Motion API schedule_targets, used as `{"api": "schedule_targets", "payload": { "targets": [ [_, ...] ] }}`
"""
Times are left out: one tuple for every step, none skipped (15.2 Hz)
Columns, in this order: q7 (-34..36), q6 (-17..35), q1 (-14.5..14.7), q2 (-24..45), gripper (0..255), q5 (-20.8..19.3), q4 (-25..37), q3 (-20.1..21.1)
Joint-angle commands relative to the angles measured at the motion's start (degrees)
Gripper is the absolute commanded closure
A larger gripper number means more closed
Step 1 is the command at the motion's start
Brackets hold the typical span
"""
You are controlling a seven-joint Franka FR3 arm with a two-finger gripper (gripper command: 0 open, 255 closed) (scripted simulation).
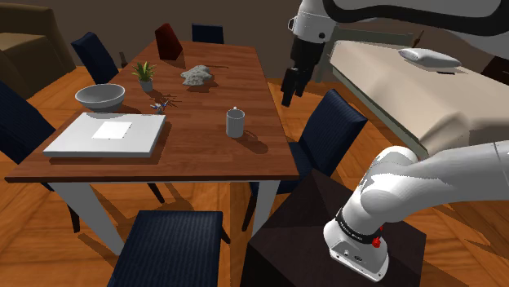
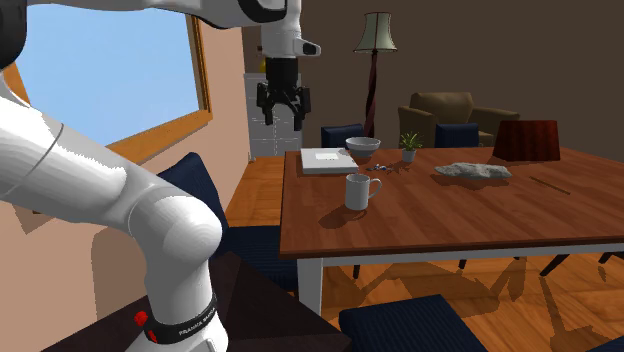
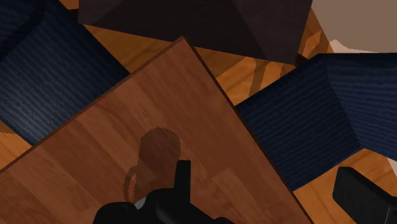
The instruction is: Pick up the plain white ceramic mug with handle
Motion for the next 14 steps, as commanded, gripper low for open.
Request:
{"api": "schedule_targets", "payload": {
  "targets": [
    [0.0, 0.0, 0.0, 0.0, 0, 0.0, 0.0, 0.0],
    [-0.1, 1.8, -0.1, 1.6, 0, -0.2, -0.2, 0.1],
    [-0.2, 3.6, -0.2, 3.2, 0, -0.3, -0.4, 0.1],
    [-0.3, 5.4, -0.3, 4.8, 0, -0.5, -0.4, 0.2],
    [-0.4, 7.2, -0.3, 6.5, 0, -0.6, -0.4, 0.2],
    [-0.4, 8.9, -0.4, 8.3, 0, -0.8, -0.3, 0.3],
    [-0.5, 10.6, -0.5, 10.1, 0, -1.0, -0.2, 0.3],
    [-0.5, 12.3, -0.6, 12.0, 0, -1.1, 0.1, 0.4],
    [-0.6, 13.9, -0.7, 13.9, 0, -1.3, 0.4, 0.5],
    [-0.6, 15.5, -0.8, 15.8, 0, -1.5, 0.8, 0.5],
    [-0.6, 17.0, -0.9, 17.8, 0, -1.7, 1.3, 0.6],
    [-0.6, 18.5, -1.0, 19.7, 0, -1.9, 1.9, 0.6],
    [-0.6, 19.9, -1.1, 21.8, 0, -2.1, 2.5, 0.6],
    [-0.5, 21.2, -1.2, 23.8, 0, -2.4, 3.3, 0.7]
  ]
}}
